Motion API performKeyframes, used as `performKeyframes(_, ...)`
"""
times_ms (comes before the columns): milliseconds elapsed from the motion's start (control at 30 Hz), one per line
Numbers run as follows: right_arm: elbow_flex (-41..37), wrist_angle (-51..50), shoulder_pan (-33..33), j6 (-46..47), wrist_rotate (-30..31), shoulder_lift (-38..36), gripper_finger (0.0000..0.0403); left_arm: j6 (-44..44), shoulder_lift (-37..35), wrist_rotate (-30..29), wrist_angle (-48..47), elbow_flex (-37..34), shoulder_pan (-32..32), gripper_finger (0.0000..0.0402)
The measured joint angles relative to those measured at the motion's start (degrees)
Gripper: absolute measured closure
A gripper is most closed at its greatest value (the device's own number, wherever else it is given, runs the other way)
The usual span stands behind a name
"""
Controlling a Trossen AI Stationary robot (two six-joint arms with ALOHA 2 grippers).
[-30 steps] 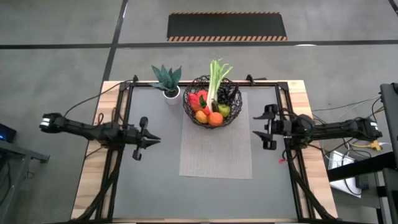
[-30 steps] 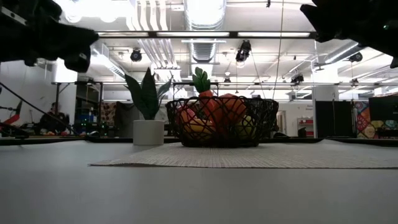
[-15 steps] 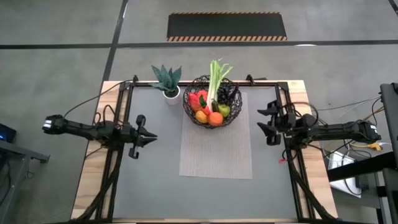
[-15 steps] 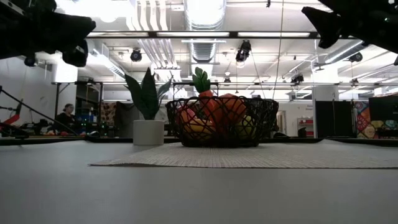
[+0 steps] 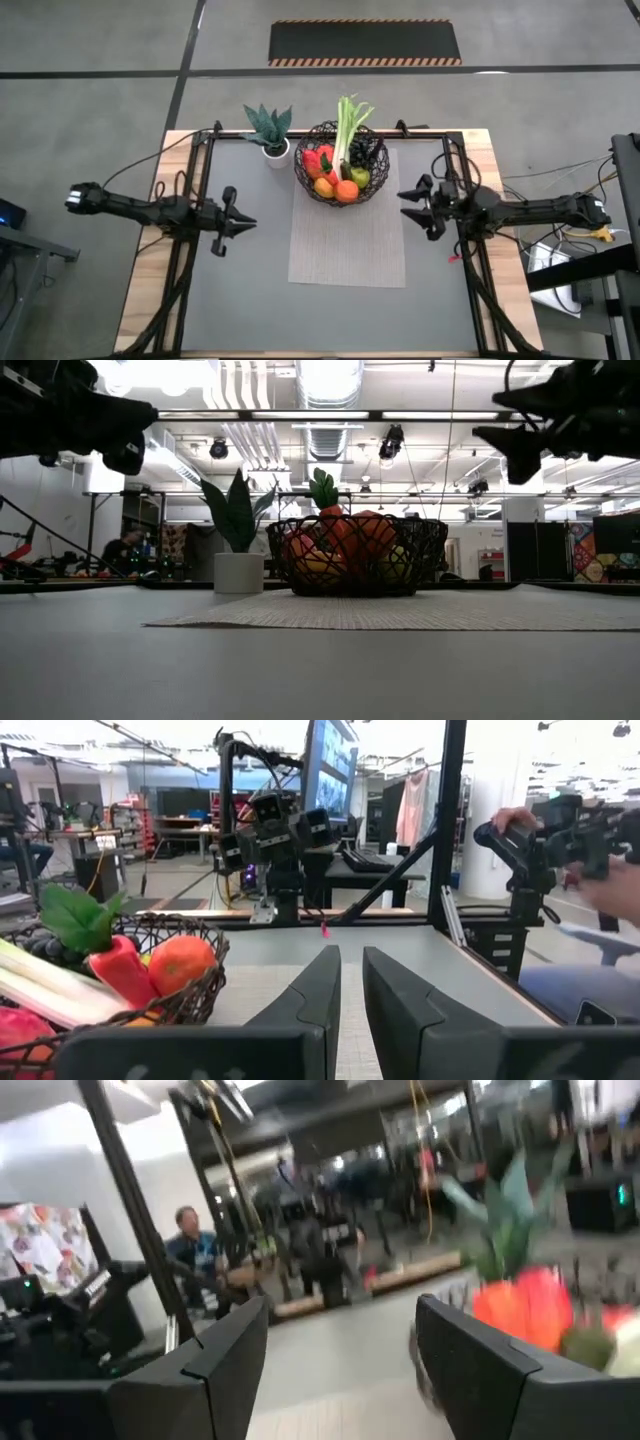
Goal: Build produce basket
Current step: Return to Home Position
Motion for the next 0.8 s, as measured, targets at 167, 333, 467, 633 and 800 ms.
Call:
performKeyframes(167,-0.1,-8.5,-0.7,-1.1,-0.5,-12.3,0.0165,0.0,1.1,0.0,0.0,0.0,0.0,0.0373)
performKeyframes(333,-0.2,-23.8,-0.7,-12.7,-0.3,-21.4,0.0165,0.0,2.7,0.0,0.0,0.0,0.0,0.0373)
performKeyframes(467,-0.3,-36.5,-0.5,-24.9,-2.3,-21.5,0.0165,0.0,4.1,0.0,0.0,-0.1,0.0,0.0373)
performKeyframes(633,-0.2,-36.8,-2.1,-26.9,1.3,-21.5,0.0165,0.0,5.9,0.0,0.0,-0.1,0.0,0.0373)
performKeyframes(800,-0.2,-36.8,-3.3,-26.4,1.4,-21.5,0.0165,0.0,7.8,0.0,0.0,-0.1,0.0,0.0373)
